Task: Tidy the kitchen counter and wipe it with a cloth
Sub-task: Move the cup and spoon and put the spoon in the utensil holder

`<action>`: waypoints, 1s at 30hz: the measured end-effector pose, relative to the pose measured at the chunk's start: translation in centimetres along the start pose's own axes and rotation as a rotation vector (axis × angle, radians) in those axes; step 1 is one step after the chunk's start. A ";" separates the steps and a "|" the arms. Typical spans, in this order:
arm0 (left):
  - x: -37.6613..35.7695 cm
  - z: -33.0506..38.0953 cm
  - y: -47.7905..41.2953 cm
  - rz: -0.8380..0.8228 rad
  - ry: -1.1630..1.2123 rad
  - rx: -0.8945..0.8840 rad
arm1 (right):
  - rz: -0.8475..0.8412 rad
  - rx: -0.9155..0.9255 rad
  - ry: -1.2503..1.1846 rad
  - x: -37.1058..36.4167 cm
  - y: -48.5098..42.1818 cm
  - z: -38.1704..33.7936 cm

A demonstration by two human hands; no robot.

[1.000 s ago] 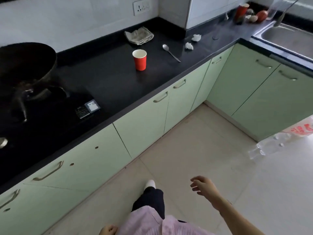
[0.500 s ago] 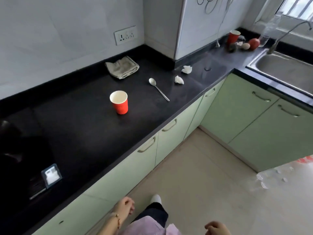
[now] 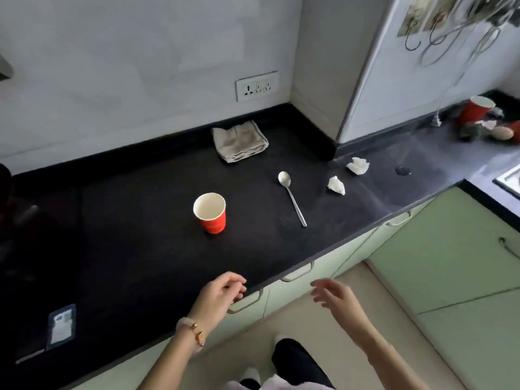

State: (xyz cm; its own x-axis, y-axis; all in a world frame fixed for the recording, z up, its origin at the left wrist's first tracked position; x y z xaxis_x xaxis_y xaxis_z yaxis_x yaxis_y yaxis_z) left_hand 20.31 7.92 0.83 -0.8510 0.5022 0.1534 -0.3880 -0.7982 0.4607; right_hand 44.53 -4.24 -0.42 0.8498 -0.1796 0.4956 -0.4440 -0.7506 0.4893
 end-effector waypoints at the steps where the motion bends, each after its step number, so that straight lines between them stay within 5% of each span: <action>1: 0.4 1.3 -0.3 0.108 0.069 -0.059 | -0.009 0.064 0.009 0.9 -1.4 -2.1; 6: 2.1 5.3 -2.4 0.631 0.224 -0.176 | 0.085 0.255 0.176 4.0 -8.1 -9.2; 15: 2.8 6.5 -7.2 0.626 0.242 -0.001 | 0.169 0.282 0.595 3.7 -17.8 -11.5; 30: 1.9 7.1 -9.2 0.644 0.306 0.050 | 0.199 0.035 0.751 3.6 -19.9 -12.7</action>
State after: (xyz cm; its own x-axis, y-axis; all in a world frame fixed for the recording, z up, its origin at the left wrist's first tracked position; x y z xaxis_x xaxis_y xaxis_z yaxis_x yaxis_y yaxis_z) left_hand 24.82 18.60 3.08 -0.9695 -0.1855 0.1600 0.2356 -0.8848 0.4021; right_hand 52.82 18.07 0.73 0.3292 0.1565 0.9312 -0.5480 -0.7714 0.3233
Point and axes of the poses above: each hand's wrist, its own y-axis away from the middle knuckle, its own x-axis out of the back of the hand, z = x × y, the point moved 3 cm from there along -y, towards the middle knuckle, and after that the axes turned 10 degrees about y, right-handed, at the moved point
